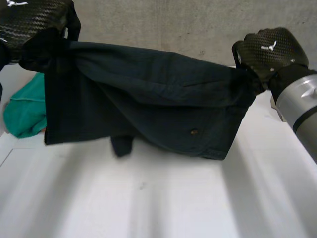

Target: Fold the laundry.

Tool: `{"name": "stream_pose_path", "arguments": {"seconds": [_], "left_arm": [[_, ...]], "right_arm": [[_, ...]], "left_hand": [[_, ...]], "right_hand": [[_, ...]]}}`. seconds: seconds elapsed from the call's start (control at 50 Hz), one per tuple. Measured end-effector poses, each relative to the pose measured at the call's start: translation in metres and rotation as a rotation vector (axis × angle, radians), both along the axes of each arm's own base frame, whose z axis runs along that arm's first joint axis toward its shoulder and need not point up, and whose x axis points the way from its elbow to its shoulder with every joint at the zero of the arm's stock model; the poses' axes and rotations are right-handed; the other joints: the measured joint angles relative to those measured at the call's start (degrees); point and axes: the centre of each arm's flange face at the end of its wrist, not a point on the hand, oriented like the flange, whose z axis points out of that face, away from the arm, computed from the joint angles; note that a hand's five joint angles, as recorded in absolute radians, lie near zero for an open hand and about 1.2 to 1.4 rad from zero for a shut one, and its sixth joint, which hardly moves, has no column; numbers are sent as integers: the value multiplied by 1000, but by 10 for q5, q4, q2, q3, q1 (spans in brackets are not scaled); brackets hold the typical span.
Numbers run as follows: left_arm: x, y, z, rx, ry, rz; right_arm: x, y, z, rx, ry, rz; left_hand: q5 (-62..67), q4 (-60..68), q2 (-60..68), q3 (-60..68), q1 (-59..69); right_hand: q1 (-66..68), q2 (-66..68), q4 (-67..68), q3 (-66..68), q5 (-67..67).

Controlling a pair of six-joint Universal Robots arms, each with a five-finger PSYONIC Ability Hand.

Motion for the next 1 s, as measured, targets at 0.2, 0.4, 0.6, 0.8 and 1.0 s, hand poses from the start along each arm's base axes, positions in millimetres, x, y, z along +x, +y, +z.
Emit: {"name": "stream_pose_path", "arguments": {"seconds": [0.2, 0.4, 0.6, 0.8, 1.0], "left_arm": [[-33, -68, -57, 224, -70, -3], [-60, -141, -31, 4, 69, 63], [-51, -122, 73, -310, 425, 40], [-51, -134, -27, -33, 255, 79], [-57, -120, -177, 305, 9, 29]], "right_arm": [[23, -36, -12, 55, -24, 10], [64, -104, 8, -200, -185, -9], [73, -105, 98, -613, -508, 4], [67, -97, 23, -333, -344, -2], [48, -72, -115, 37, -84, 12]], "left_hand": [[0, 0, 0, 0, 0], [0, 0, 1, 0, 0], [0, 0, 0, 0, 0], [0, 1, 1, 1, 0], [0, 1, 1, 1, 0]], "right_hand": [[0, 0, 0, 0, 3], [0, 0, 0, 2, 3], [0, 0, 1, 2, 8], [3, 0, 1, 2, 8], [9, 0, 1, 2, 8]]}}
